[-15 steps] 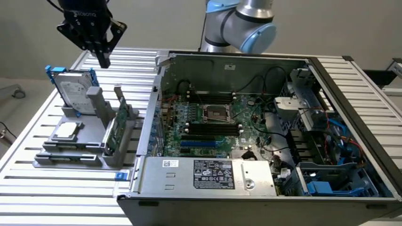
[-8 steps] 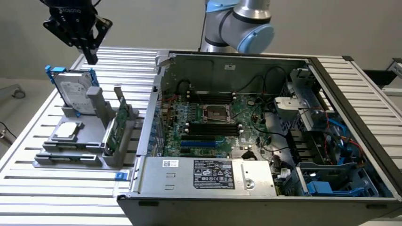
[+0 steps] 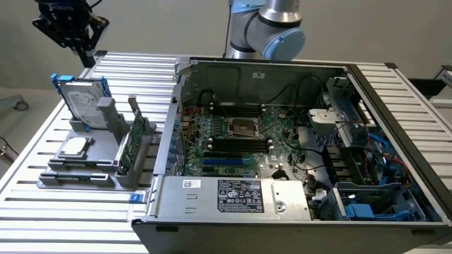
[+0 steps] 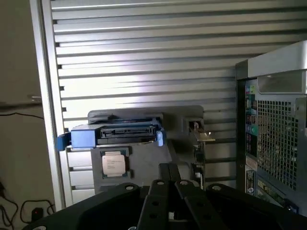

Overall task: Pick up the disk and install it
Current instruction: 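Reach for the disk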

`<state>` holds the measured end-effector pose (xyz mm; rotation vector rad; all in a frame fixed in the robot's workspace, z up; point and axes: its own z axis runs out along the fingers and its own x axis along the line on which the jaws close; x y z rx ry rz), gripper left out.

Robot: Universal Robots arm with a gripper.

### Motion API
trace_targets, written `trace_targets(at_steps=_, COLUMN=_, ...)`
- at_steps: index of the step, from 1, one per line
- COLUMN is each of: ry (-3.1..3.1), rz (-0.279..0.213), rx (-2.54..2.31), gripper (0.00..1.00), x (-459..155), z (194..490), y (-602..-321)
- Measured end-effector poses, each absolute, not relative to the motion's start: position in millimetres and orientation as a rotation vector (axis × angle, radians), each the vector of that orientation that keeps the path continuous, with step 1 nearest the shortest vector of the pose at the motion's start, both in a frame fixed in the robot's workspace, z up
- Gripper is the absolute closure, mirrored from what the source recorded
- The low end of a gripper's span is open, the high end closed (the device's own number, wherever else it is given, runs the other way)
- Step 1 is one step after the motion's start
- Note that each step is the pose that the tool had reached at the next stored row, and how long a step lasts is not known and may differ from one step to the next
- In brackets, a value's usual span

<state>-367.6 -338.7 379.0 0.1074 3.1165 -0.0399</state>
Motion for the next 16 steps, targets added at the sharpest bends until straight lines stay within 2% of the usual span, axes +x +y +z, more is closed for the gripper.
trace_targets(at_steps=16, ry=3.117, rz=-0.04, rx=0.093, gripper=0.89, x=-419.0, z=374.8, y=-313.0)
